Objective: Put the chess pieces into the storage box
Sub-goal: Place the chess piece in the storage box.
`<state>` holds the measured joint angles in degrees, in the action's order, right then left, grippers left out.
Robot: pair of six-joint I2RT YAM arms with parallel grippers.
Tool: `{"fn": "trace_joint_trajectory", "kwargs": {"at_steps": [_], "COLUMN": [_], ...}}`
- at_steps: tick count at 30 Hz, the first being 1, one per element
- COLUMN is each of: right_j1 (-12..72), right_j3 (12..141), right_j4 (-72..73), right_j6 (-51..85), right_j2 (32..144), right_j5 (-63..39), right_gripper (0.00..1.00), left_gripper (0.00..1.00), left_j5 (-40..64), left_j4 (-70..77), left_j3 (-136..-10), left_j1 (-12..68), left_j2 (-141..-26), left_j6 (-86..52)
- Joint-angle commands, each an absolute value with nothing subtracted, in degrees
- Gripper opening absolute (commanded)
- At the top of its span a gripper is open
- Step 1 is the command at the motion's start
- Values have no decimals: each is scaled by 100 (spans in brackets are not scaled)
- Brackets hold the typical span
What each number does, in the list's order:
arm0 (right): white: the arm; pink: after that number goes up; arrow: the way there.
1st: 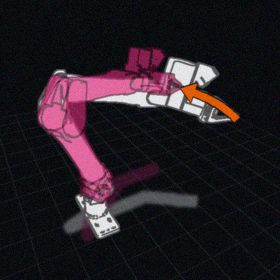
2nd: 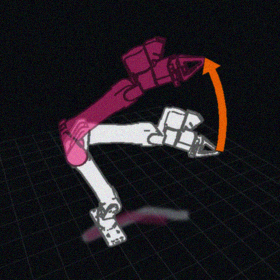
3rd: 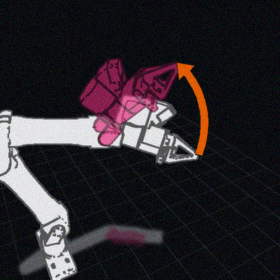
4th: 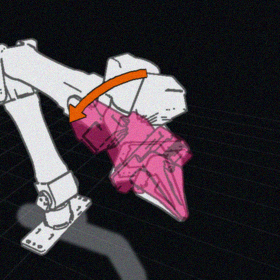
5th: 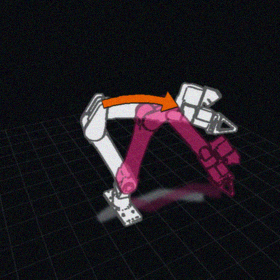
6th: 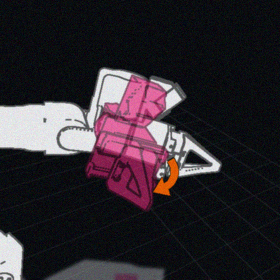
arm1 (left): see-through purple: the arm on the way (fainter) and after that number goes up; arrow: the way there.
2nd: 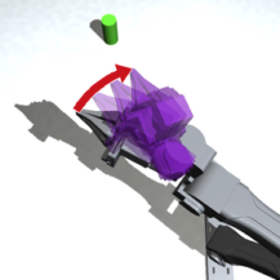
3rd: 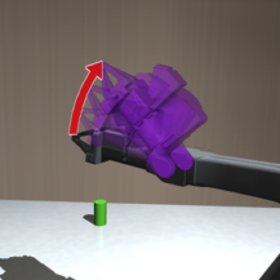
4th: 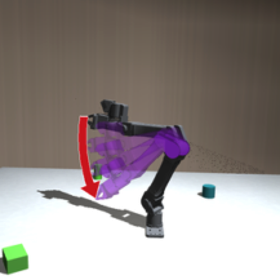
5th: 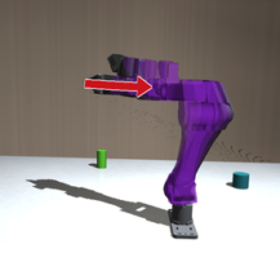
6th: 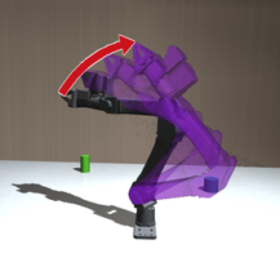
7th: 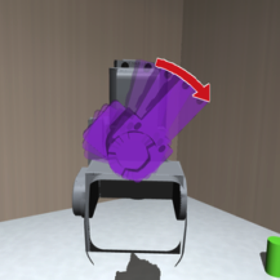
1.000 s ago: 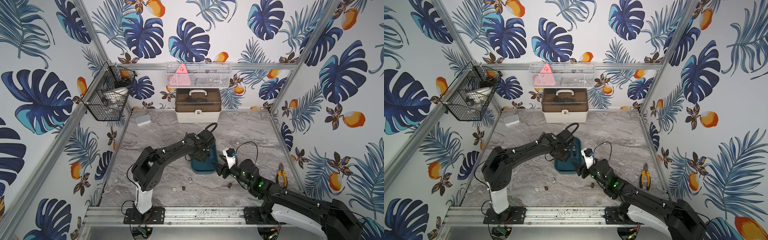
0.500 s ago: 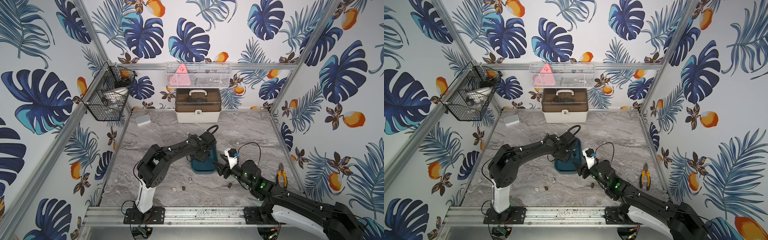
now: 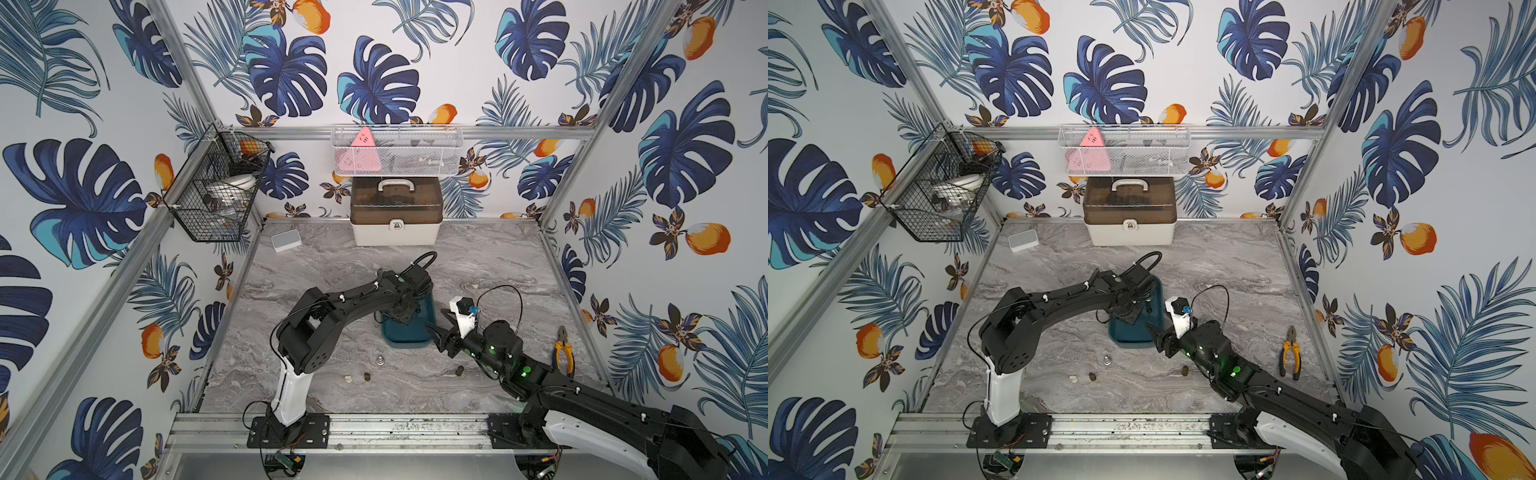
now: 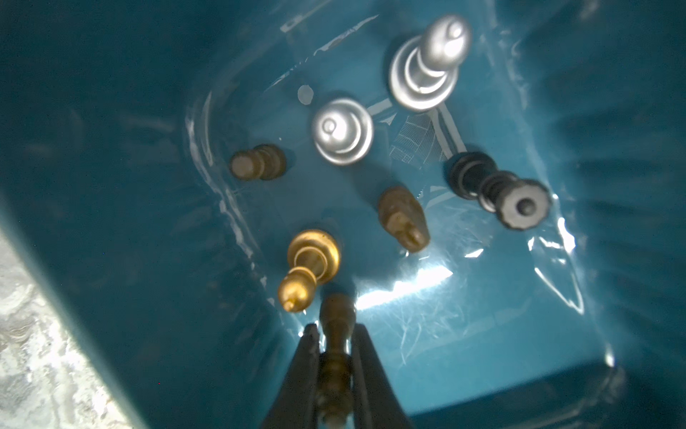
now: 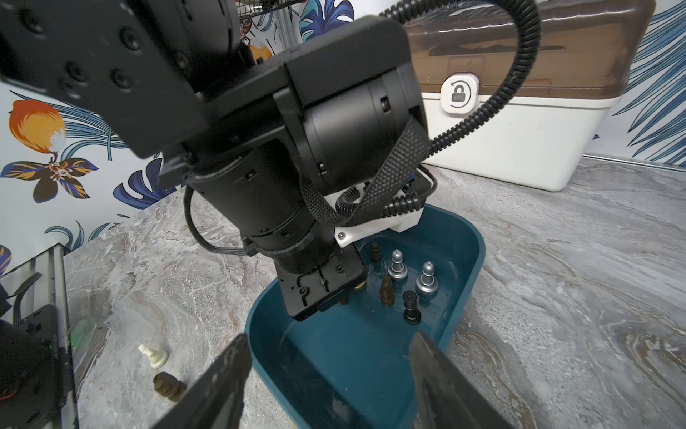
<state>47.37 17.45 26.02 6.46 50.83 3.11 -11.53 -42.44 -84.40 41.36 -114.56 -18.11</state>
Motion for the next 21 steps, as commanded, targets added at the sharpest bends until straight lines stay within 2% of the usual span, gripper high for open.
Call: {"fn": "trace_joint_trajectory", "kwargs": {"at_steps": [1,21], "right_j1": [4746,4746], "right_j3": [1776,1821], "right_j4": [2709,2674], "right_j6": [644,643], "right_j2": [5102,5169], "right_j5": [328,295], "right_gripper": [70,70], "left_gripper": [17,18], "left_j5": [-1172,-1047], "left_j4": [-4149,-3990], "left_j3": [-8440,-8325], "left_j1": [4123,4115], "left_j2": [-11483,-11530], "left_j6": [-1837,-1863]}}
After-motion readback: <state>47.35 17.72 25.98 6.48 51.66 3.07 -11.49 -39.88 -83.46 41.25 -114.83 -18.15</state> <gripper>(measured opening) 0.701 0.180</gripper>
